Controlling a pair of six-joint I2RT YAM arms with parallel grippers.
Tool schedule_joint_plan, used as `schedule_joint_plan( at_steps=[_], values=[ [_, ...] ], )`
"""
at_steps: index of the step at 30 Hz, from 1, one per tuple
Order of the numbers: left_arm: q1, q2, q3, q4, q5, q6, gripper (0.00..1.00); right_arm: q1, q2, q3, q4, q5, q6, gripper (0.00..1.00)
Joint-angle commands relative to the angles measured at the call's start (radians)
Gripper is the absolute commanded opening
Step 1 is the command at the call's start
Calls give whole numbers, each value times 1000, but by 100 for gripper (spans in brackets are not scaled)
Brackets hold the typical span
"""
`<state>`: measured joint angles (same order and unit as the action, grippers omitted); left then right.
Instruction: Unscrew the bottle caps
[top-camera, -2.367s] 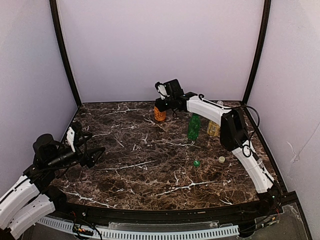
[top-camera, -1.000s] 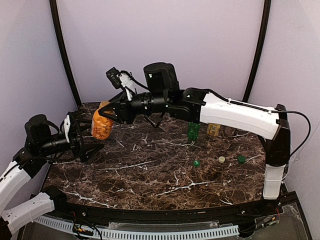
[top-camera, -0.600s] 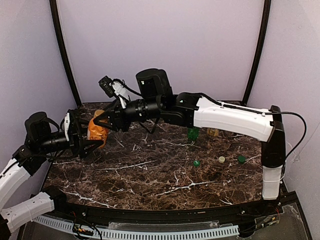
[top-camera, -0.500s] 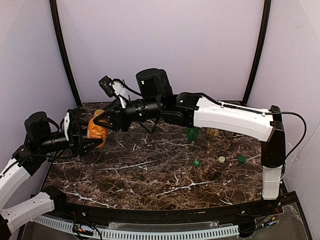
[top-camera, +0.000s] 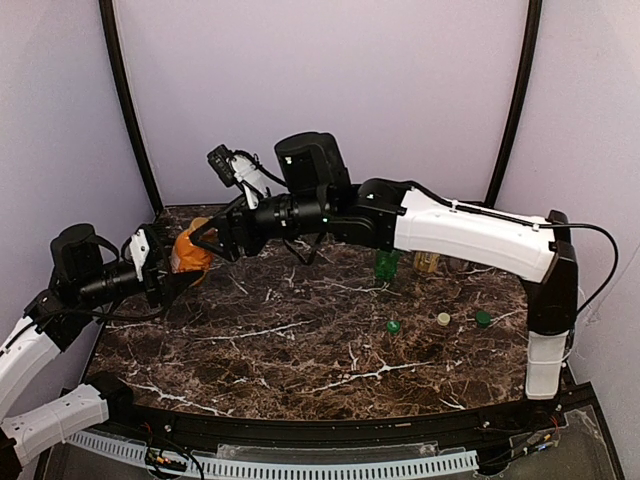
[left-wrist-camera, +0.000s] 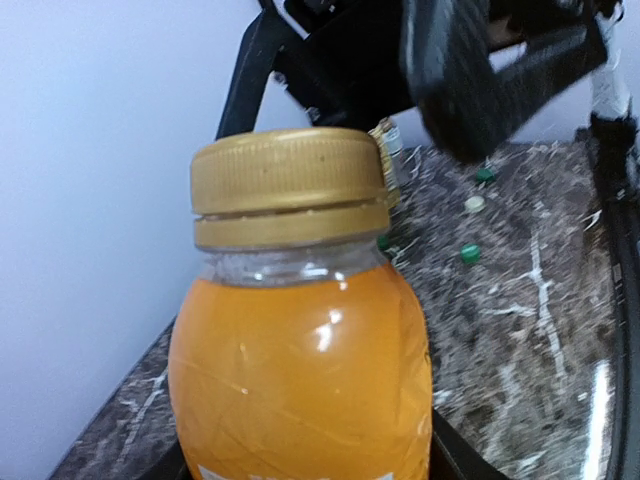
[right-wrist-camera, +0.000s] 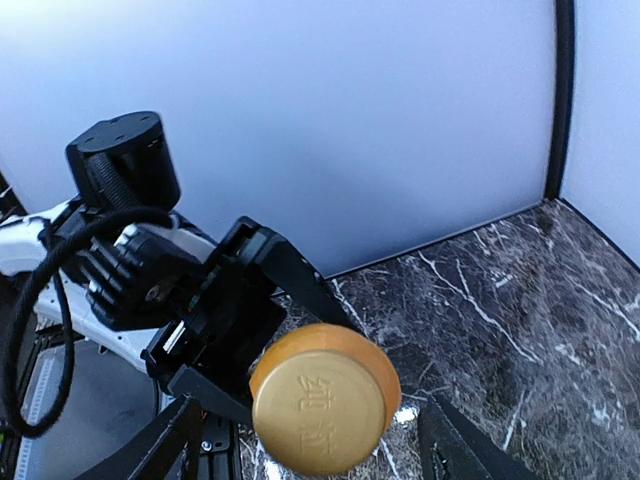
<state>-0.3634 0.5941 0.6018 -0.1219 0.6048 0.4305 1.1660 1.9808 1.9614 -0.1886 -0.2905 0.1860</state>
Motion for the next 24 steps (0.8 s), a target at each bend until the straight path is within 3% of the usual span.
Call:
schedule_joint_plan(
  at_steps=[1,5,11,15,18,24],
  values=[
    [-18,-4,-7,53,-361,414,36,-11,-67,34,-107,212,127,74],
    [-62,0,-79,266,-573,770,34,-27,-54,34,-138,240,182,83],
    [-100,20,-153,515,-621,1094,33,-33,38,143,-147,178,225,85],
    [-105,21,-156,548,-612,1158,33,-47,75,156,-130,110,279,83],
    [-111,20,-171,562,-608,1200,32,-52,94,161,-89,49,298,75],
    [-117,20,-178,555,-607,1194,31,-54,126,180,-71,8,322,69]
  ],
)
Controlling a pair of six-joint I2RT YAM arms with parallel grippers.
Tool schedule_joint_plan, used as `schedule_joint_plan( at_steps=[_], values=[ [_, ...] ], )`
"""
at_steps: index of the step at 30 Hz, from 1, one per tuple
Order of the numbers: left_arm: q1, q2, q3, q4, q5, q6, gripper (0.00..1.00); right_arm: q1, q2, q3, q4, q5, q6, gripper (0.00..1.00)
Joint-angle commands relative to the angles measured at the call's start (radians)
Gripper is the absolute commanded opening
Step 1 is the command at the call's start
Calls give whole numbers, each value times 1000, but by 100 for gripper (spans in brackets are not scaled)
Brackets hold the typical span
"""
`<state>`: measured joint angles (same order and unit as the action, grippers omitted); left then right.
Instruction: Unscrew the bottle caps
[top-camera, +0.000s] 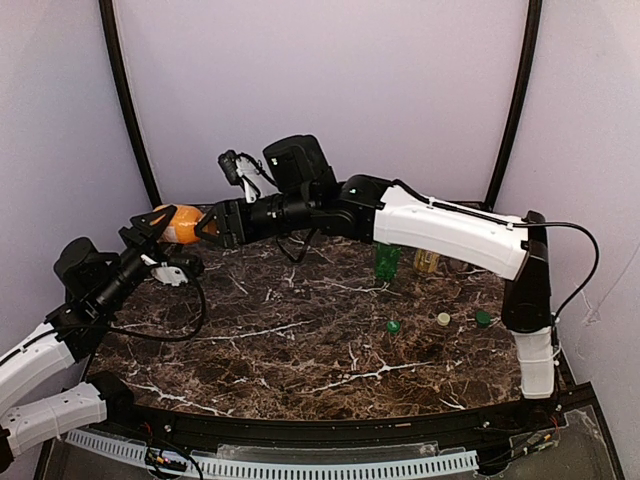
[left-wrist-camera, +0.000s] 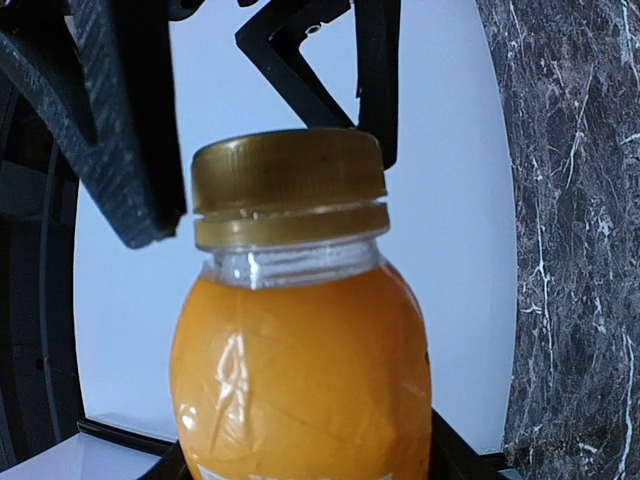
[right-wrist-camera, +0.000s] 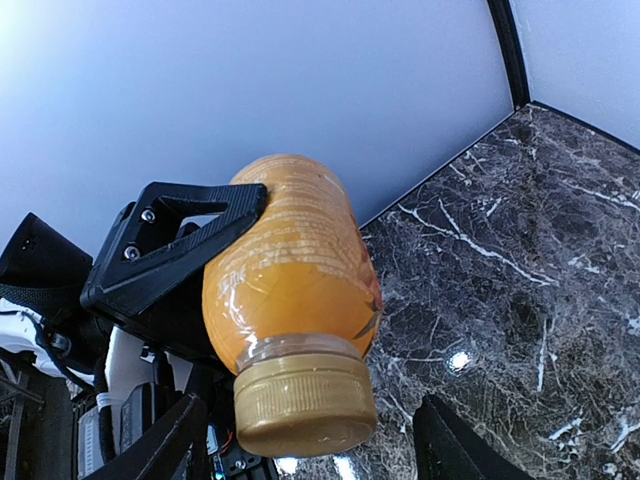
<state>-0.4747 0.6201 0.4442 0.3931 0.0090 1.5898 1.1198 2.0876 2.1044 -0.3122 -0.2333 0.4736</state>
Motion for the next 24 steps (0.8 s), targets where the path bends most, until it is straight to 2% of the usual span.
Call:
schedule_joint_plan(
  at_steps=[1,5,11,17,18,20,22,24],
  values=[
    [-6,-6,-20,39,-12,33,31,-8,21,34,55,-52,34,68],
    [-10,-7,-21,35,-11,24,30,-12,28,30,68,-64,40,53],
    [-12,-14,-32,27,-12,21,29,-19,26,16,90,-78,41,37],
    [-16,-20,-23,-1,20,-7,28,-22,27,16,98,-119,6,3],
    [-17,-23,-15,-21,28,-24,28,-22,27,16,104,-136,-15,0],
    [-18,-35,35,-146,70,-113,28,-15,22,13,103,-148,-89,0],
    [-18,-42,116,-352,155,-243,30,3,5,-3,94,-120,-215,0],
    [-18,-48,177,-569,296,-349,30,28,-20,-41,89,-39,-372,0]
  ],
)
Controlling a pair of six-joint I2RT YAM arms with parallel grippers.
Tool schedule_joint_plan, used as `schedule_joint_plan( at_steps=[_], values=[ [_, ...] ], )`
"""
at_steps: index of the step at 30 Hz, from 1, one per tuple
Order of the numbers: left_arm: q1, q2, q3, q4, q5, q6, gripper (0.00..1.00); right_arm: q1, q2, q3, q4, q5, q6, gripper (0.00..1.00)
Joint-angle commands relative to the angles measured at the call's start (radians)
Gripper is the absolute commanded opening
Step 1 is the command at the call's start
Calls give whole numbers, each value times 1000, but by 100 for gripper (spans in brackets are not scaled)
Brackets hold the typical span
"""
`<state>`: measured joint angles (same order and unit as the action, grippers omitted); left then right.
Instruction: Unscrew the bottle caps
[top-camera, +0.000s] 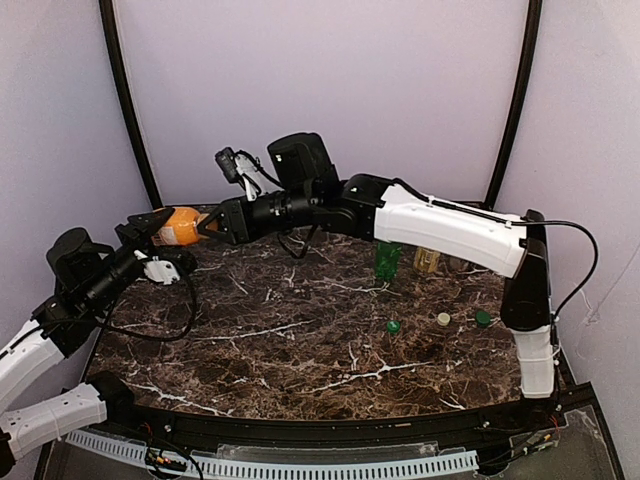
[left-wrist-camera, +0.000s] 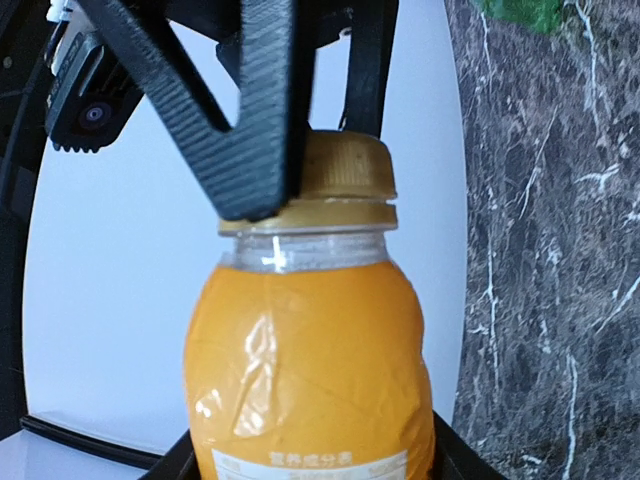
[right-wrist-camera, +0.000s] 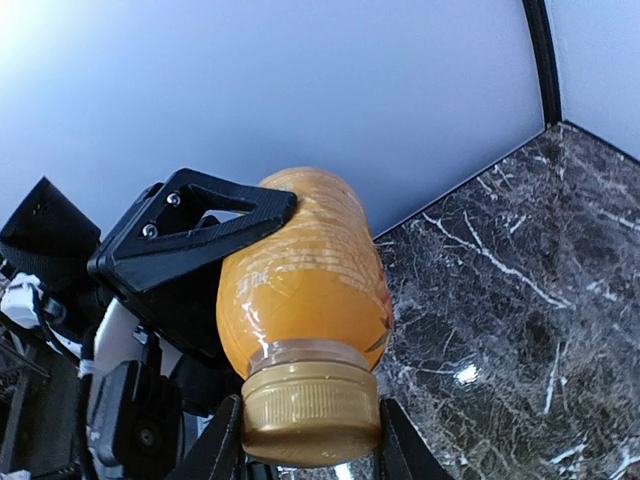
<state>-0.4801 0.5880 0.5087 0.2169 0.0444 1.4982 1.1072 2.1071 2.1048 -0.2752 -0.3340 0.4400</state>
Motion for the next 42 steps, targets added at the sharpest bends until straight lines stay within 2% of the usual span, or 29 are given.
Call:
schedule_joint_plan(
  at_steps=[1,4,6,13,19,26,34,41,42],
  values=[
    [-14,-23,134,-429,294,-300,29,52,-51,-59,48,99,-445,0],
    [-14,-29,161,-539,413,-381,28,72,-76,-85,23,168,-635,0],
    [-15,-28,169,-564,439,-411,27,83,-81,-82,-9,201,-728,0],
    [-15,-17,195,-588,478,-492,26,130,-113,-123,-70,256,-1023,0],
    [-15,-4,216,-674,626,-636,24,192,-158,-239,-53,316,-1347,0],
    [-15,4,209,-657,710,-798,22,243,-175,-308,-49,377,-1640,0],
    [-15,5,204,-646,733,-831,20,272,-178,-376,9,501,-1873,0],
    [-15,-2,198,-636,724,-843,20,279,-176,-416,122,542,-1925,0],
    [-15,-3,196,-634,718,-844,20,279,-180,-428,154,544,-1923,10]
  ],
)
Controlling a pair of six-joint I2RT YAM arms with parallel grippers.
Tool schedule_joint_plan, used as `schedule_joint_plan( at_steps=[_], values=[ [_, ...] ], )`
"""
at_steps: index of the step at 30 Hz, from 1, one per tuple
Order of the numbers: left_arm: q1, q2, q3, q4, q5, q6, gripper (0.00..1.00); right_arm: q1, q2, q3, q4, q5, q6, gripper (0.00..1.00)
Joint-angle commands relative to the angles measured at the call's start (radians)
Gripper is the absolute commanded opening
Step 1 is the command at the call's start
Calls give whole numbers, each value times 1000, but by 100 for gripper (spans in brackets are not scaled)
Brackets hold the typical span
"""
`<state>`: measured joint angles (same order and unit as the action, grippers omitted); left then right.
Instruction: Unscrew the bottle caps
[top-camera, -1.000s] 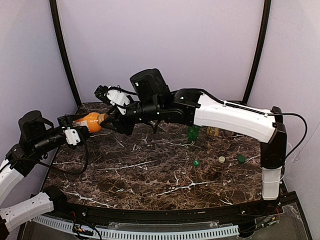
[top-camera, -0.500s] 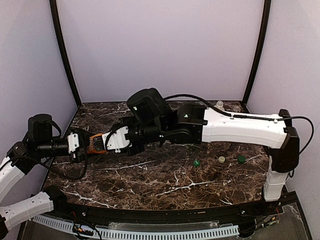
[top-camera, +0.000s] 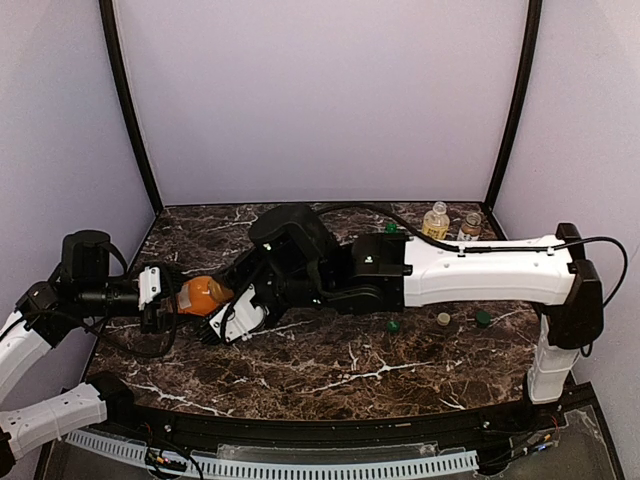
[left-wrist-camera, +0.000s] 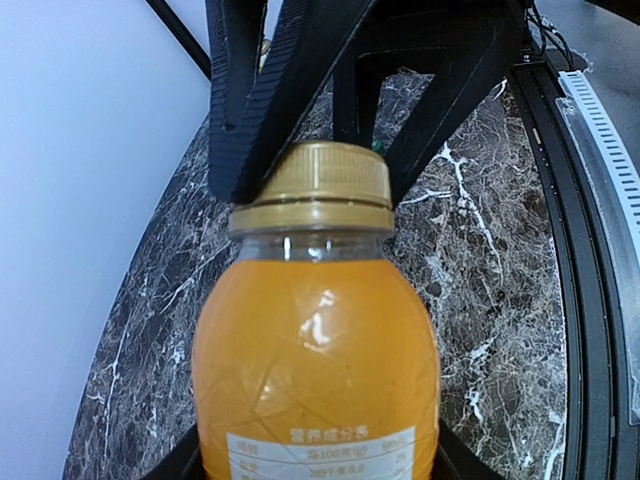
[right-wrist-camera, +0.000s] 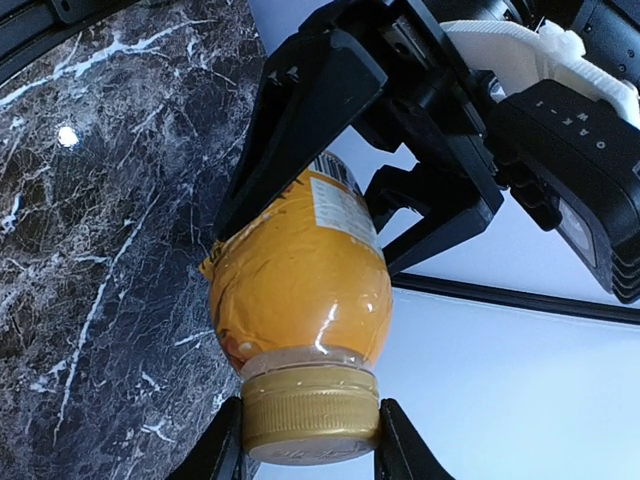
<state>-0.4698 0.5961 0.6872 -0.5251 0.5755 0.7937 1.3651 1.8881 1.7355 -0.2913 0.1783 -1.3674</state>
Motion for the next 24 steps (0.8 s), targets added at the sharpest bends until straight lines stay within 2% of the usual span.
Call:
schedule_joint_plan(
  at_steps=[1,2,3,5,9,10,11,13,18,21,24],
  values=[
    [-26,-13,17,109,183,-139,20,22,31,-71,199,34,-108,26],
    [-26,-16,12,107,167,-134,20,21,23,-83,231,35,-97,48],
    [-25,-18,8,108,154,-130,20,21,8,-99,271,37,-87,59],
    [-26,-22,-3,107,113,-112,18,22,-22,-143,360,44,-69,70],
    [-24,-32,-16,115,66,-100,18,22,-95,-196,413,57,10,83],
    [-24,-33,-18,123,53,-104,18,22,-115,-216,420,57,28,94],
    [-23,-33,-21,129,46,-106,18,21,-137,-243,436,54,44,98],
    [-24,-33,-26,148,30,-109,18,22,-172,-288,456,55,84,99],
    [-24,-33,-44,199,-6,-91,19,19,-240,-307,421,12,348,99],
    [-24,-38,-65,271,-77,-70,19,-33,-253,-204,258,-172,702,99],
    [-24,-40,-85,347,-160,-24,18,-139,-203,-71,172,-339,1184,99]
  ],
)
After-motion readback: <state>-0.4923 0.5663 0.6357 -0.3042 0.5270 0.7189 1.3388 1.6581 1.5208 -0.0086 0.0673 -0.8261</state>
